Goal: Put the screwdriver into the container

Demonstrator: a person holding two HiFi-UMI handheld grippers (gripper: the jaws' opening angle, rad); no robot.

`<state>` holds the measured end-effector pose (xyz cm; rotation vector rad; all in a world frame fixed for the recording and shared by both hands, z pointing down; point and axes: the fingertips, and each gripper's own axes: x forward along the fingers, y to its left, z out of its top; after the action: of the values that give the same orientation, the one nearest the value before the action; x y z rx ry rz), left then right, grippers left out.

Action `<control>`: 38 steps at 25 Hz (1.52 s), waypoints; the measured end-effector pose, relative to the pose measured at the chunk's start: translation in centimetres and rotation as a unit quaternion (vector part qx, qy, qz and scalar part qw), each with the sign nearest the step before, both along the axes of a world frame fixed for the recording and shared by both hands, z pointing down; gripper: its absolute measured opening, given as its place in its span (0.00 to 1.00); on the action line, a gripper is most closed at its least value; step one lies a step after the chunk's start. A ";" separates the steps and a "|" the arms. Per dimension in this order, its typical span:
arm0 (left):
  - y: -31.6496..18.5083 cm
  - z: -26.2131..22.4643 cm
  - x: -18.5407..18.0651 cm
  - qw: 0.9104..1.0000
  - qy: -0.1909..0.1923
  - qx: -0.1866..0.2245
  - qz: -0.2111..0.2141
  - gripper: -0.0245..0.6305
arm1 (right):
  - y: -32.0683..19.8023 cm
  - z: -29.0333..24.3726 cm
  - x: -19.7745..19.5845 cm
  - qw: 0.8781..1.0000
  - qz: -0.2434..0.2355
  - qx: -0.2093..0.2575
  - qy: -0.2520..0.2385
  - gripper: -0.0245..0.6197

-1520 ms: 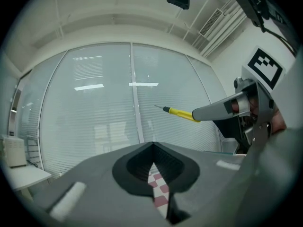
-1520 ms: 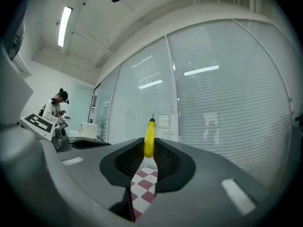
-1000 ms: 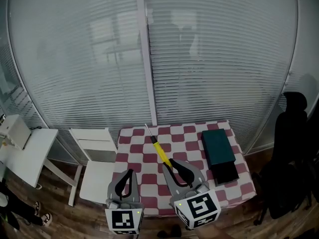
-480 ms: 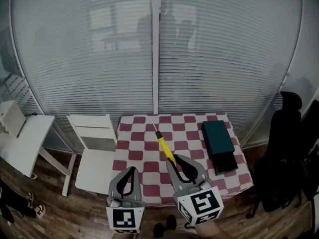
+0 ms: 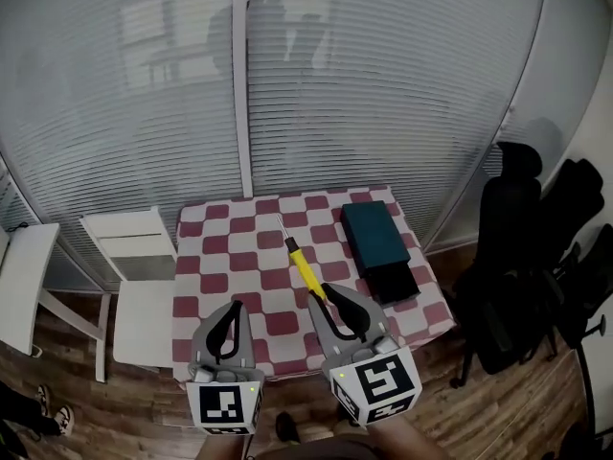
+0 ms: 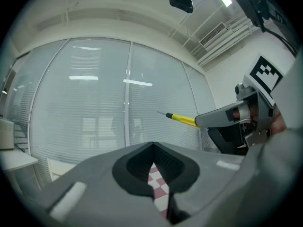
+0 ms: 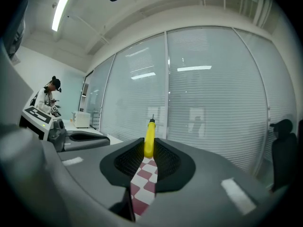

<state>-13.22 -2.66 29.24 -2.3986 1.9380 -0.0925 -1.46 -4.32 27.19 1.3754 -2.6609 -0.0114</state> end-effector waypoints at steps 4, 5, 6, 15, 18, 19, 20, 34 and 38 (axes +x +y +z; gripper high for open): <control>-1.7 -0.7 5.1 0.999 -0.010 0.020 0.039 0.04 | -0.7 -0.2 5.1 0.999 0.031 0.009 -0.009 0.17; -2.1 -1.2 6.4 0.999 -0.013 0.023 0.045 0.04 | -1.0 -0.4 6.5 0.999 0.039 0.012 -0.010 0.17; -2.4 -1.6 7.8 0.998 -0.016 0.027 0.053 0.04 | -1.3 -0.7 7.9 0.999 0.047 0.015 -0.012 0.17; -4.5 -3.2 19.4 0.992 -0.030 0.042 0.118 0.04 | -2.6 -2.0 20.5 0.993 0.116 0.025 -0.023 0.17; -5.0 -2.3 21.8 0.990 -0.030 0.037 0.133 0.04 | -2.8 -1.1 22.9 0.992 0.128 0.016 -0.019 0.17; -5.0 -2.1 22.5 0.990 -0.030 0.034 0.136 0.04 | -2.8 -0.7 23.5 0.991 0.129 0.012 -0.018 0.17; -5.1 -2.0 23.1 0.990 -0.031 0.031 0.138 0.04 | -2.8 -0.3 24.0 0.991 0.131 0.006 -0.016 0.17; -6.1 4.8 27.0 0.989 -0.038 -0.055 0.132 0.04 | -2.4 11.5 28.7 0.982 0.138 -0.126 -0.006 0.17; -6.2 6.8 27.2 0.988 -0.036 -0.083 0.122 0.04 | -2.0 14.8 29.5 0.977 0.135 -0.166 0.004 0.17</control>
<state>13.95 -8.86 36.03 -2.6758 1.6508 -0.3344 28.00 -6.34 41.97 1.5942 -2.3077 0.4354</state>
